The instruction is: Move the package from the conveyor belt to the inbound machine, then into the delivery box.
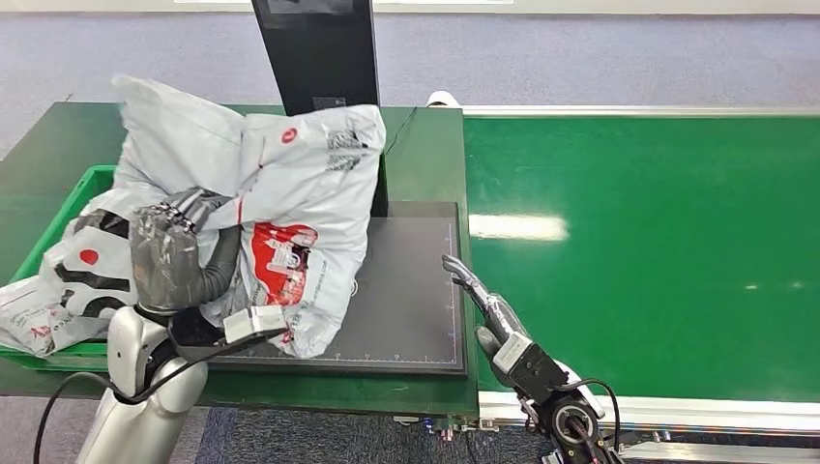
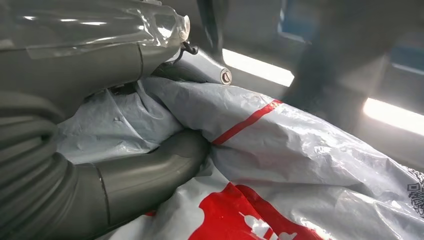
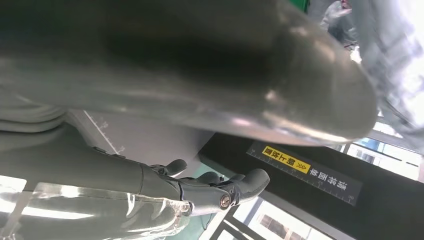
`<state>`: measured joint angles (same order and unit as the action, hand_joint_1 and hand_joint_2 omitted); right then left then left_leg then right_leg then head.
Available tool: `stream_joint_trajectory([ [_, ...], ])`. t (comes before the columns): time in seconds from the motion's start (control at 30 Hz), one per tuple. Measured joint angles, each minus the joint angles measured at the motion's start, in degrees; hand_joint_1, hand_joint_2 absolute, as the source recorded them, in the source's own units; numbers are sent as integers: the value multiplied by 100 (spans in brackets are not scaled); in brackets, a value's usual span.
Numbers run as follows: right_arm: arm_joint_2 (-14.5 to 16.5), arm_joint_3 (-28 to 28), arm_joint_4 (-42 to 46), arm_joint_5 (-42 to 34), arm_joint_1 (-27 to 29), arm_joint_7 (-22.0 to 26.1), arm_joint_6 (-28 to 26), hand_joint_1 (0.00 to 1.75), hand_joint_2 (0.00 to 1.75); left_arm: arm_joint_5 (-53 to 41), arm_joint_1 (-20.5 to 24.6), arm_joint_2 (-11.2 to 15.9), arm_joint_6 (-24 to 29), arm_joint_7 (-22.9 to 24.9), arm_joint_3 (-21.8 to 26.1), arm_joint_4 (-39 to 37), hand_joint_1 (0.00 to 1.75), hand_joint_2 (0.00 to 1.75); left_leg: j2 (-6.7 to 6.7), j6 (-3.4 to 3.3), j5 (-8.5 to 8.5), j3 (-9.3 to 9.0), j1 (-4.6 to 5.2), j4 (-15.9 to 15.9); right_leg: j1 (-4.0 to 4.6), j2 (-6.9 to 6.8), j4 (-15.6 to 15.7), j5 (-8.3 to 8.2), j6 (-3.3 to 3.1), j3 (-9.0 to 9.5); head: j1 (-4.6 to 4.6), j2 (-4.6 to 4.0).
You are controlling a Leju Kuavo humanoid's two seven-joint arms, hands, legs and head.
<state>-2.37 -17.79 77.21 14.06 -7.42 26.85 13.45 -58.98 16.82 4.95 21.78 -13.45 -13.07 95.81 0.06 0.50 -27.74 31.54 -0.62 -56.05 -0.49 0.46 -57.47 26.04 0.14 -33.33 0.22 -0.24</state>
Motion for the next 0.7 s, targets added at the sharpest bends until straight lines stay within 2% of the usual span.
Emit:
stream_joint_trajectory([
  [0.1, 3, 64, 101, 69, 92, -17, -10, 0, 0, -85, 475, 46, -265, 298, 254, -166, 175, 175, 0, 1, 5, 0, 0, 0, 0, -1, 0, -2, 0, 2, 1, 0],
  [0.2, 8, 120, 122, 98, 100, -21, -10, 0, 0, -260, 1143, 173, -480, 593, 496, -698, 175, 175, 1, 4, 13, -3, -1, 0, 1, -1, -1, -7, -2, 3, 2, 0],
  [0.3, 12, 150, 120, 103, 76, -28, -10, 0, 0, -487, 1790, 327, -627, 968, 672, -1452, 175, 175, 1, 6, 18, -2, -2, 0, 3, 0, -2, -11, -3, 3, 2, 0],
  [0.47, 24, 161, 114, 105, 31, -72, -3, 0, 0, -964, 2690, 550, -769, 2030, 895, -2988, 175, 175, 6, 6, 19, 0, -3, 0, 4, 3, -4, -11, -3, 0, 6, 0],
  [0.57, 31, 161, 113, 106, 31, -135, 3, 0, 0, -1150, 3065, 750, -689, 2569, 1078, -3960, 175, 175, 8, 7, 19, 5, -3, 1, 4, 6, -5, -11, -4, -6, 6, 0],
  [0.7, 67, 162, 111, 118, 28, -228, 22, 0, 0, -1277, 3252, 1011, -730, 3074, 1343, -4884, 175, 175, 8, 7, 19, 14, -3, 2, 5, 7, -5, -10, -4, -17, 7, 0],
])
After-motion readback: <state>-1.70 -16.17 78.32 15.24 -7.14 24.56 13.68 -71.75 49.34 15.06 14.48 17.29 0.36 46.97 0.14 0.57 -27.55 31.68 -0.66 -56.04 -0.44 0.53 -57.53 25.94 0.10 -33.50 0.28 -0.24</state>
